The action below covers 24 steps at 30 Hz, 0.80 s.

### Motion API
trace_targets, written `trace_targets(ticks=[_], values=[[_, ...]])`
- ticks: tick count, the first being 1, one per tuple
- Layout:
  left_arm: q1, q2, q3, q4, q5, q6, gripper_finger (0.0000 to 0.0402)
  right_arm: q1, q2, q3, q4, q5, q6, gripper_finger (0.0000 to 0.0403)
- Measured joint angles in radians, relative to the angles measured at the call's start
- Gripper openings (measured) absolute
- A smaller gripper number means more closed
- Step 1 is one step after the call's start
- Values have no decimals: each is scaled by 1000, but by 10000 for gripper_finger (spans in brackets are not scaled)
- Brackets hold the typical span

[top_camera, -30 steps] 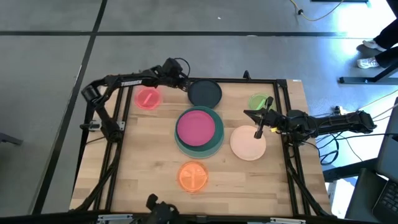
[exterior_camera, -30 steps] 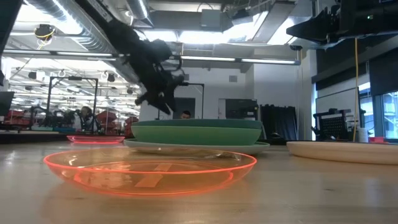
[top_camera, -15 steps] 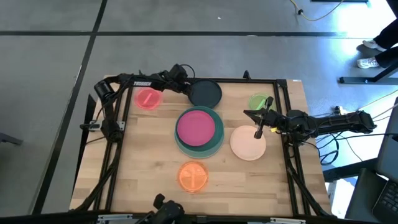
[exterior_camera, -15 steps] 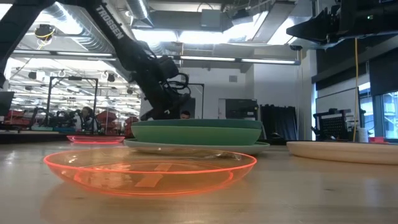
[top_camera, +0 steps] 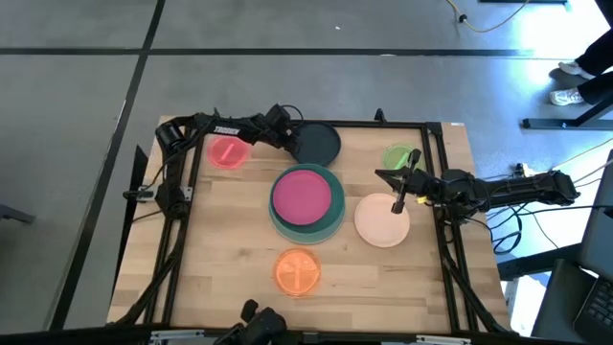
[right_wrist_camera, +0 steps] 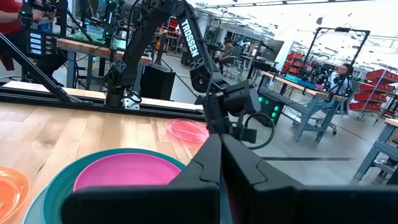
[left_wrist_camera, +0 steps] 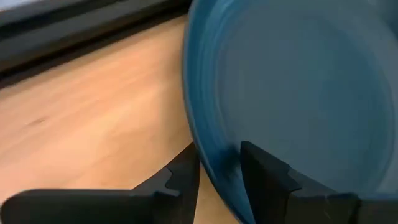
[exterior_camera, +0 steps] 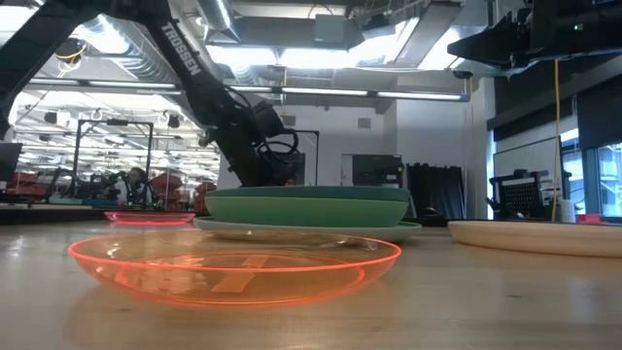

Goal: Stack plastic plates
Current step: Stack the black plate on the pink plate

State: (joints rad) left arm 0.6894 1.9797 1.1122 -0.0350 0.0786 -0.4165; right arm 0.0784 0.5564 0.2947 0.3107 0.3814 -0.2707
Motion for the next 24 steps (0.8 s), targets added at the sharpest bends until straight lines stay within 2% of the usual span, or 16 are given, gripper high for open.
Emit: trace_targets(ticks=[11,24], values=[[-5,0,2,26,-47,0,24,0,0,0,0,0,0,7],[-17,0,2,95,-55,1,15,0,0,0,-8,0,0,7]])
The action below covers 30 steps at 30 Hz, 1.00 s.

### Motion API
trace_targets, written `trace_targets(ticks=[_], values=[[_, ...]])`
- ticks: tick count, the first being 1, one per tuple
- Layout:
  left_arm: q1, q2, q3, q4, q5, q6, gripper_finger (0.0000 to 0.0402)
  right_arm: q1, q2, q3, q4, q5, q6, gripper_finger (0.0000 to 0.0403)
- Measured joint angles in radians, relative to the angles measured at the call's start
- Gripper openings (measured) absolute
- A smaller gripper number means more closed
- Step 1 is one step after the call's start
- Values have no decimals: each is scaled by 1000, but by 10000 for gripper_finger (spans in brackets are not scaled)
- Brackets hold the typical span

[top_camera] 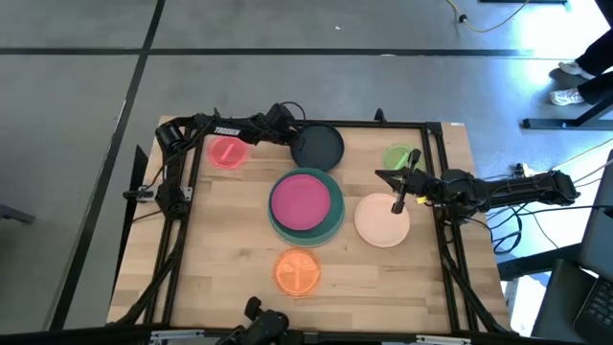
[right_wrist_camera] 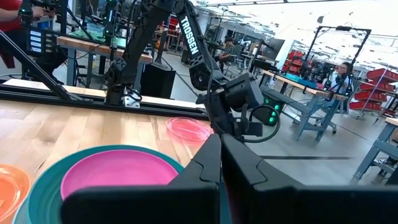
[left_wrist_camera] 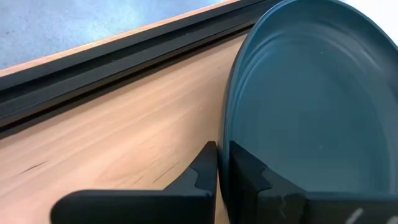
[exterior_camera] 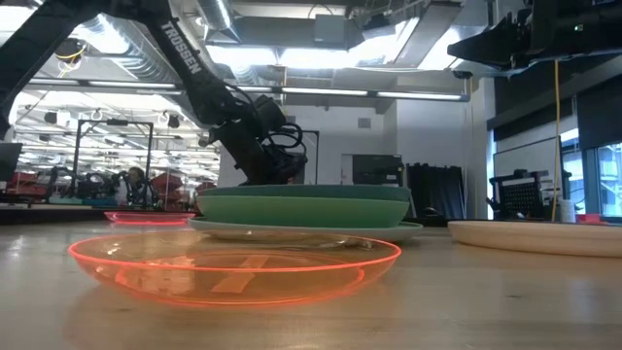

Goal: Stack plastic plates
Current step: Stack the black plate on the pink plate

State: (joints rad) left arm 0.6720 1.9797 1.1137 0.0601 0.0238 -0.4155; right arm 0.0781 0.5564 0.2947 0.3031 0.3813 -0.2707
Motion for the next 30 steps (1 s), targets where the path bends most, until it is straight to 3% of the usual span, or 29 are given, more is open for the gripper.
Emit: trace_targets(ticks=[17,24,30], values=[[-6,-17,-3,107,17,7,14,0,0,0,0,0,0,7],[-14,-130,-3,109,-16,49,14,0,0,0,0,0,0,7],[-62,-272,-3,4,-5,115,14,0,0,0,-1,0,0,8]])
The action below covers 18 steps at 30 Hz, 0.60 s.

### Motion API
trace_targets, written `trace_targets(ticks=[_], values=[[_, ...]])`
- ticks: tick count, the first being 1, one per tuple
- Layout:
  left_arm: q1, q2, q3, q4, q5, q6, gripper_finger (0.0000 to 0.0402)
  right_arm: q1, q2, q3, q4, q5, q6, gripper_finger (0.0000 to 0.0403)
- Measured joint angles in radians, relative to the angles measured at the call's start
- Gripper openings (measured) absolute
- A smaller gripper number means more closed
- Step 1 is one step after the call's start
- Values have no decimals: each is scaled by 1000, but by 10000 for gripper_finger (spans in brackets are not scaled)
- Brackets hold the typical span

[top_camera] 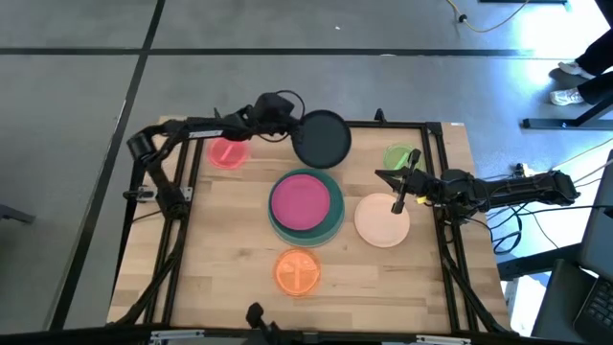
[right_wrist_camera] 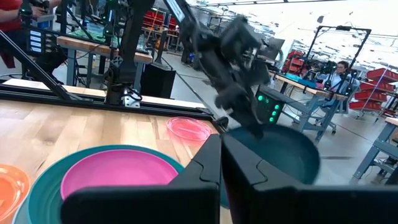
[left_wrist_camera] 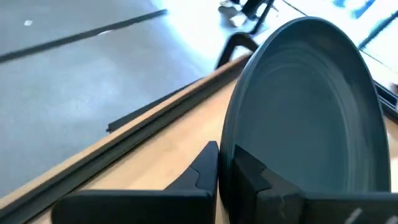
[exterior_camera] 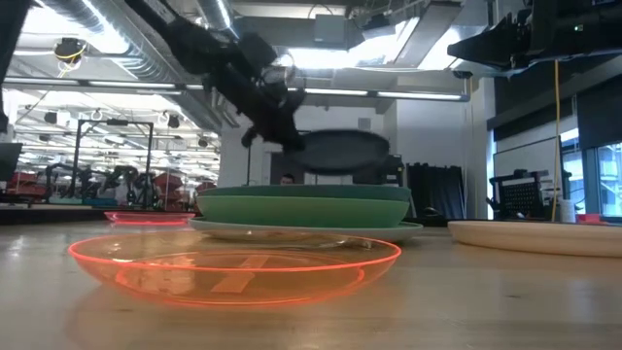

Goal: Stack plastic plates
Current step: Stack the black plate on the pink plate

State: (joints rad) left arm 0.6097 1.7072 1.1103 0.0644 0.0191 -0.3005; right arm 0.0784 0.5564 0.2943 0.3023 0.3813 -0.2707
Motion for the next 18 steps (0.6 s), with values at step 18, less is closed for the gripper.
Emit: trace_targets(ticks=[18], values=[[-315,-166,2,-556,-61,112,14,0,0,0,-9,0,0,7]])
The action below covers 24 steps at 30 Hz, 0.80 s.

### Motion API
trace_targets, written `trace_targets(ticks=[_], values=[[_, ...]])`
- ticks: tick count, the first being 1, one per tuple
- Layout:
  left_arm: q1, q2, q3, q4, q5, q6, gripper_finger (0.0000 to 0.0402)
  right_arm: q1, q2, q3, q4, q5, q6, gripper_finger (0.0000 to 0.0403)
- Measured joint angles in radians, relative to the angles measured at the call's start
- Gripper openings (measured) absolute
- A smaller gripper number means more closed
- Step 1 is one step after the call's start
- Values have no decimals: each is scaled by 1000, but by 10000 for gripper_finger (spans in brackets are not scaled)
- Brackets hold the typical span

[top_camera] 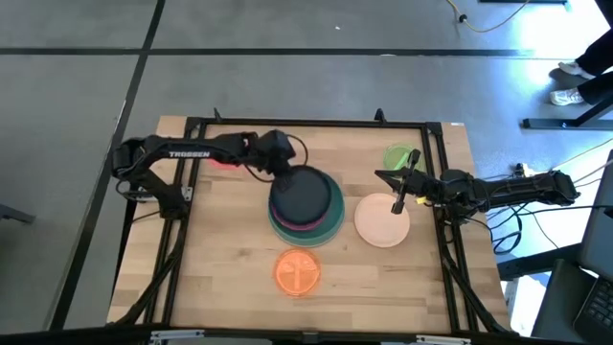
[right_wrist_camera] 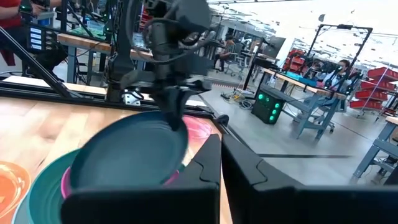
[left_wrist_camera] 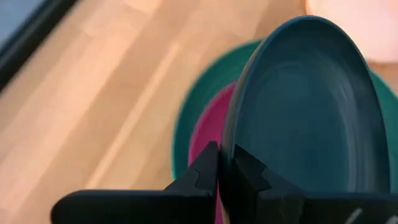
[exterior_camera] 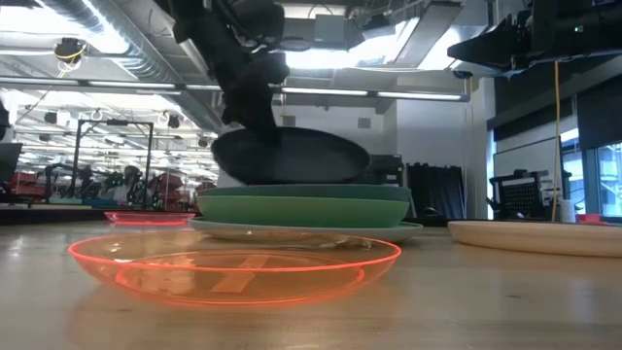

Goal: Stack plastic plates
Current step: Stack the black plate on the pink plate, then stack the white plate on the black plate

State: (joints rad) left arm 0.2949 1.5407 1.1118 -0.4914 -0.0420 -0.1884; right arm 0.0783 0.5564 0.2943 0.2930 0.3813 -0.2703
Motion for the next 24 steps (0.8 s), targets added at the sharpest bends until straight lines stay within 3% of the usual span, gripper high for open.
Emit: trace_targets(ticks=[6,10,14,18,24], values=[[-43,65,0,18,-97,13,14,0,1,0,1,0,12,7],[-37,105,1,24,-68,-22,25,0,11,0,-6,-37,45,7],[-20,109,1,12,-22,-40,60,0,48,0,-15,-99,54,8],[-32,97,1,0,-24,-35,88,0,102,0,-8,-83,71,9],[-116,62,1,7,-141,15,96,0,180,0,-33,-15,86,65]])
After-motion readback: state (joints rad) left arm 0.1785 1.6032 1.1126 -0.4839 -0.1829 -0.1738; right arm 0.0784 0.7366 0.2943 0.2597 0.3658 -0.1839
